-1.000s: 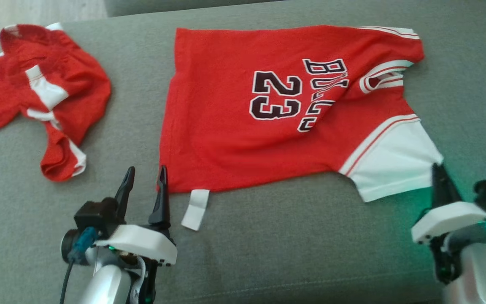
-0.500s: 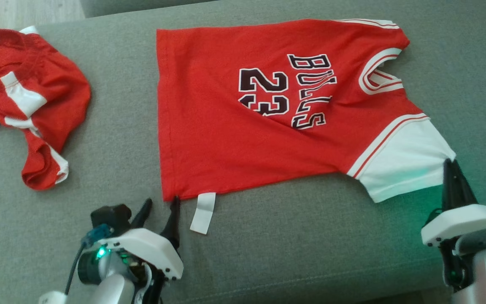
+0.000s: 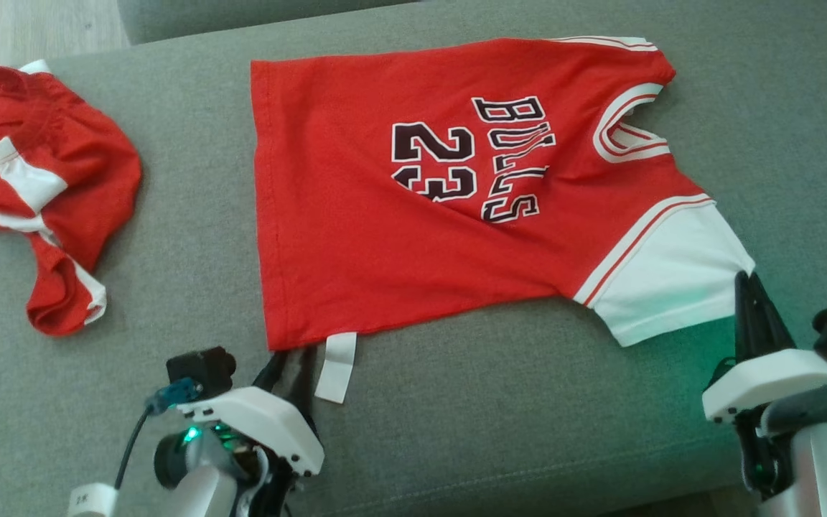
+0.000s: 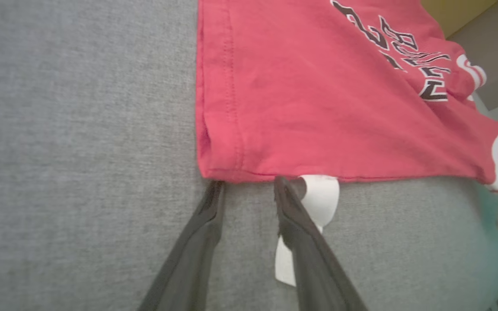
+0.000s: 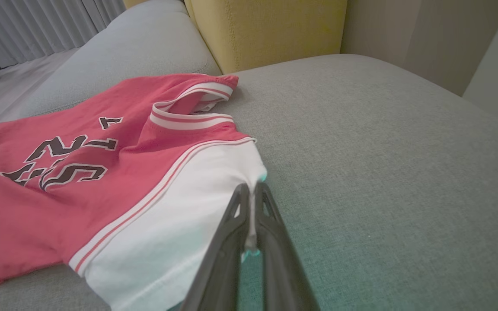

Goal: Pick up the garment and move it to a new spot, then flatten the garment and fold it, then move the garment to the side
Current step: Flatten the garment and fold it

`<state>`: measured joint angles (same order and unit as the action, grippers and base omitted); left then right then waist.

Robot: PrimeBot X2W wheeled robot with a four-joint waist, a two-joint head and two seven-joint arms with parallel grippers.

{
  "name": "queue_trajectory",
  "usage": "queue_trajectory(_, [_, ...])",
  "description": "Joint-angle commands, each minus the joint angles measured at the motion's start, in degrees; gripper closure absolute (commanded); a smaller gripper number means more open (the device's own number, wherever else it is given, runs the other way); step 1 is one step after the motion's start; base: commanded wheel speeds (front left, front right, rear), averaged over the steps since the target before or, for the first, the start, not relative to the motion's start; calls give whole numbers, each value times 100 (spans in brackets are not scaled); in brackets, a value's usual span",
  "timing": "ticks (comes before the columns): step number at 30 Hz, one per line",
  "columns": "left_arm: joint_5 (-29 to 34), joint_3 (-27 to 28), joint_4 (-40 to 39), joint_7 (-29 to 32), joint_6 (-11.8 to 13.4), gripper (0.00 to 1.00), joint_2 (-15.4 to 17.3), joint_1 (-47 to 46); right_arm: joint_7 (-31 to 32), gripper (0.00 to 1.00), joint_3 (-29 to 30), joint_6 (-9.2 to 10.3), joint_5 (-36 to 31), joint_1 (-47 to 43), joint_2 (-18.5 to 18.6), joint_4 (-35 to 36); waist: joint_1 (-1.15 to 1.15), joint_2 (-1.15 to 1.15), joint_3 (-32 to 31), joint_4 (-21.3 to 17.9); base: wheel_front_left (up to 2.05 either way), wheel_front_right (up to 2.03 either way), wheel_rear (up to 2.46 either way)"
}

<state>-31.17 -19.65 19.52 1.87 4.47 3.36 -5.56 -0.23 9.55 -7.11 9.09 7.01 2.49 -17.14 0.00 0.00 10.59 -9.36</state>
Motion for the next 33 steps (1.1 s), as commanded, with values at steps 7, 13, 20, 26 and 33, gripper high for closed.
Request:
queue_trajectory(7, [-432,206,48,-223,40,0,-35,-382,-28,100,-201,-37,28,-21,39,237,0,0,-34,-23,0,0,0])
queue_trajectory(13, [-646,250,281,-434,111,60,-42,-598,-44,100,-236,-37,36,5,39,249,0,0,2,-42,0,0,0])
queue_trajectory(20, [-684,223,388,-847,33,100,-45,-753,-219,100,-276,-37,83,52,39,317,0,0,-26,-46,0,0,0])
queue_trajectory(26, [-687,328,41,-1218,-73,100,12,-764,-531,100,-445,-37,362,104,39,594,0,0,-184,-8,0,0,0])
queue_trajectory(33, [-704,489,-1265,-1385,-128,100,191,-649,-794,100,-660,-37,699,102,39,1526,0,0,-552,76,0,0,0])
